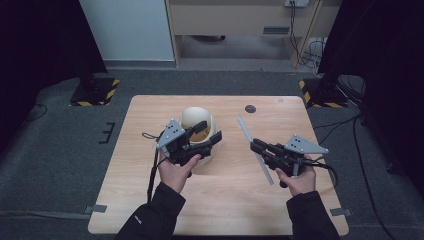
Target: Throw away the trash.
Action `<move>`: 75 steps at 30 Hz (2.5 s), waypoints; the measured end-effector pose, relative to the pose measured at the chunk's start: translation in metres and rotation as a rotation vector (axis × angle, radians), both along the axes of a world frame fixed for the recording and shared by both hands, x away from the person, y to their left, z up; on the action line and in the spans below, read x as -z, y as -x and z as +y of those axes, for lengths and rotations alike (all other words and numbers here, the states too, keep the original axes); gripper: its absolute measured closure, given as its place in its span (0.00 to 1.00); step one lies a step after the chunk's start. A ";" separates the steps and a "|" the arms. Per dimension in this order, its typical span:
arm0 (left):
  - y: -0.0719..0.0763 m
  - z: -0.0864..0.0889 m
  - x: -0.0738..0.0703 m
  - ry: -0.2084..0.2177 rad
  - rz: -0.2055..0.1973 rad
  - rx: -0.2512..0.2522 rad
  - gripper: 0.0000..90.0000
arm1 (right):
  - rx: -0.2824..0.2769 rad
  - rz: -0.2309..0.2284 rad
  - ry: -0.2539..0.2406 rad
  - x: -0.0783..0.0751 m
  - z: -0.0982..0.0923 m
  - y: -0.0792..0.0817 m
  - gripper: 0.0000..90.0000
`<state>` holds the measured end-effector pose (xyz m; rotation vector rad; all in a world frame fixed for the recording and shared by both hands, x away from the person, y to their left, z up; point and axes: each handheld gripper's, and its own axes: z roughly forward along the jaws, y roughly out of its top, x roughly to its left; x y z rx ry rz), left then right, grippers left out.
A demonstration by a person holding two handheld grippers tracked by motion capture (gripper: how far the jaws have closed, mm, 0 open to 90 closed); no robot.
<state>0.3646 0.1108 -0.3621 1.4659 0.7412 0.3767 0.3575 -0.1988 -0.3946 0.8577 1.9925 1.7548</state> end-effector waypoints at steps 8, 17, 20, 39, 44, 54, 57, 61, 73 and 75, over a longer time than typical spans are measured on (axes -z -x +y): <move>-0.007 -0.015 -0.002 0.003 0.005 0.018 0.37 | -0.008 -0.001 -0.003 0.002 0.001 0.001 0.88; -0.014 -0.033 0.004 -0.005 0.027 0.037 0.40 | -0.019 0.000 -0.007 0.003 0.002 0.001 0.88; -0.016 -0.040 0.005 0.000 0.035 0.044 0.41 | -0.018 0.007 -0.009 0.005 0.001 0.001 0.88; -0.026 -0.059 0.011 0.045 0.108 0.088 0.66 | -0.049 0.013 -0.017 0.008 0.003 0.000 0.88; -0.026 -0.057 0.010 0.044 0.119 0.098 0.77 | -0.054 0.017 -0.017 0.009 0.004 0.000 0.88; -0.020 -0.060 0.005 0.088 0.129 0.174 0.89 | -0.066 0.021 -0.011 0.011 0.008 0.000 0.87; -0.017 -0.060 0.004 0.079 0.112 0.168 0.89 | -0.066 0.028 -0.014 0.010 0.008 0.000 0.84; -0.015 -0.054 -0.001 0.071 0.085 0.157 0.89 | -0.055 0.040 -0.044 0.008 0.004 0.000 0.78; -0.005 -0.024 -0.021 0.058 0.004 0.114 0.89 | 0.090 0.102 -0.009 0.029 -0.015 -0.016 0.47; -0.004 -0.021 -0.024 0.061 -0.005 0.109 0.89 | 0.102 0.112 0.000 0.032 -0.017 -0.017 0.44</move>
